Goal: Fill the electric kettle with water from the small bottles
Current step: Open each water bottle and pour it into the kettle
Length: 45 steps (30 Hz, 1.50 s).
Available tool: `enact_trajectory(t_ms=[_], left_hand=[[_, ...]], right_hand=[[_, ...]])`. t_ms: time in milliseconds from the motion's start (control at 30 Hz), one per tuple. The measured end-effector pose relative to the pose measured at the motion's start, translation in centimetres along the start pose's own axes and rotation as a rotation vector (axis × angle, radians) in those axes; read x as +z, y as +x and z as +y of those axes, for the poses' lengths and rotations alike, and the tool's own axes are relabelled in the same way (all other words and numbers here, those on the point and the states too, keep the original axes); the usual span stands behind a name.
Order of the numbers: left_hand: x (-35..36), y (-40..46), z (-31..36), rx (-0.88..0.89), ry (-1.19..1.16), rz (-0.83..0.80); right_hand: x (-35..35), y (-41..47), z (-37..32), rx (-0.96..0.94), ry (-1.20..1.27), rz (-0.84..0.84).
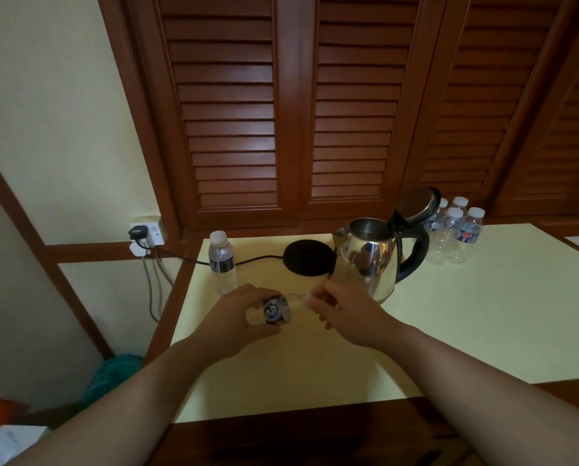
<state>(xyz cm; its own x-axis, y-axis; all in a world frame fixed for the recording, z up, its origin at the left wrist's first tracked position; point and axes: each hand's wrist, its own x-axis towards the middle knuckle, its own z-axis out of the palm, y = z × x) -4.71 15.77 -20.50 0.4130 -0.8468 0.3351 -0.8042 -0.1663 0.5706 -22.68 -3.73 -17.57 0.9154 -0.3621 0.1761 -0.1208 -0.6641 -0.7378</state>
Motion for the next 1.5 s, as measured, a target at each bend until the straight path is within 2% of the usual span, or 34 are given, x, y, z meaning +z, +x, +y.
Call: enact_trajectory(t_ms=[133, 267, 433, 600, 800, 967, 1200, 1500], left_hand=[[-0.1, -0.3, -0.4, -0.005, 0.007, -0.014], [0.0, -0.4, -0.3, 0.019, 0.027, -0.002], [0.0, 0.1, -0.2, -0.001, 0.022, 0.024], [0.5, 0.5, 0.0, 0.003, 0.02, 0.037], [1.5, 1.1, 0.7, 0.016, 0.058, 0.019], [4.1, 1.9, 2.8, -0.051, -0.029, 0.052], [9.3, 4.0, 8.8, -0.15, -0.266, 0.042], [17.1, 8.6, 15.5, -0.228, -0.341, 0.078]], right_hand=[[0.0, -0.1, -0.1, -0.037, 0.025, -0.028], [0.3, -0.2, -0.5, 0.005, -0.014, -0.061], [0.5, 0.1, -0.3, 0.045, -0.012, -0.007], [-0.1, 0.1, -0.2, -0.003, 0.0, -0.032], [-0.7, 0.0, 0.9, 0.052, -0.05, -0.013], [-3.1, -1.0, 2.7, 0.066, -0.028, 0.048], [-9.1, -5.0, 8.8, 0.157, -0.023, 0.169], [-17.3, -7.8, 20.1, 0.29, -0.44, 0.208]])
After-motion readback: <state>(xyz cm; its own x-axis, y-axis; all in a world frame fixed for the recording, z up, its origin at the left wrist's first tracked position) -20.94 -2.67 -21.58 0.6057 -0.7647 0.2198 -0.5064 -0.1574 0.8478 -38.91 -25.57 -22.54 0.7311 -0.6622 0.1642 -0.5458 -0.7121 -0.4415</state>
